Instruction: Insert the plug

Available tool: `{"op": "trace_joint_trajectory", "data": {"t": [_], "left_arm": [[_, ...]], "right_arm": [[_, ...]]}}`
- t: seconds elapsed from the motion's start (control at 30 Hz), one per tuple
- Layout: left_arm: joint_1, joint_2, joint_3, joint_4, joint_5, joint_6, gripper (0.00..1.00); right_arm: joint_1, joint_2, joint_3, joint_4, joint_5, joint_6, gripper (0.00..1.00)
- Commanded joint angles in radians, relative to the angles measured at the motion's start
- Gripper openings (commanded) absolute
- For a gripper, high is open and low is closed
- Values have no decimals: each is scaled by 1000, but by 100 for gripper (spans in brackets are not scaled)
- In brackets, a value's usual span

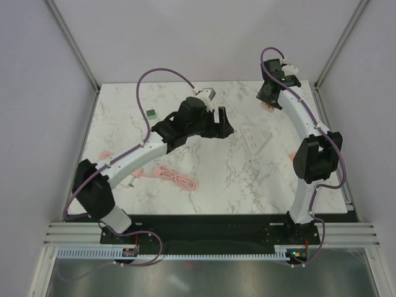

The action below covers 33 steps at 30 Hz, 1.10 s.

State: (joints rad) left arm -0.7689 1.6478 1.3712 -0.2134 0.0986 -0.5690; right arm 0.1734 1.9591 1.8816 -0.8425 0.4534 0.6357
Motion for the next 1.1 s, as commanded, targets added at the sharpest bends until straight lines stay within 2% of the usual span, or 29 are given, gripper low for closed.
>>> {"op": "trace_joint_trajectory", "data": {"t": [0.0,0.07,0.27,0.33,0.47,0.57,0.8,1.0,1.07], "left_arm": [[2,-165,14,-216,-143,99,94],[2,-224,16,-247,-175,145,100],[2,-381,-43,-285,-301,293,100],[-3,-429,-102,-261,-402,301,100],[0,-497,-253,-137,-410,327,100],[3,-499,-236,-156,-413,340,100],[3,-507,-242,-156,-425,345,100],[3,-502,-242,-156,-407,342,100],[3,-499,-244,-155,-405,337,100]], "right_arm": [[75,-63,89,-225,99,237,0],[93,-77,93,-243,45,327,0],[103,-66,68,-319,11,602,0],[103,-59,39,-337,4,671,0],[104,-25,2,-342,-70,795,0],[112,18,7,-354,-120,863,0],[173,149,168,-438,-108,912,0],[186,158,131,-420,-87,926,0],[189,139,97,-351,-67,926,0]]}}
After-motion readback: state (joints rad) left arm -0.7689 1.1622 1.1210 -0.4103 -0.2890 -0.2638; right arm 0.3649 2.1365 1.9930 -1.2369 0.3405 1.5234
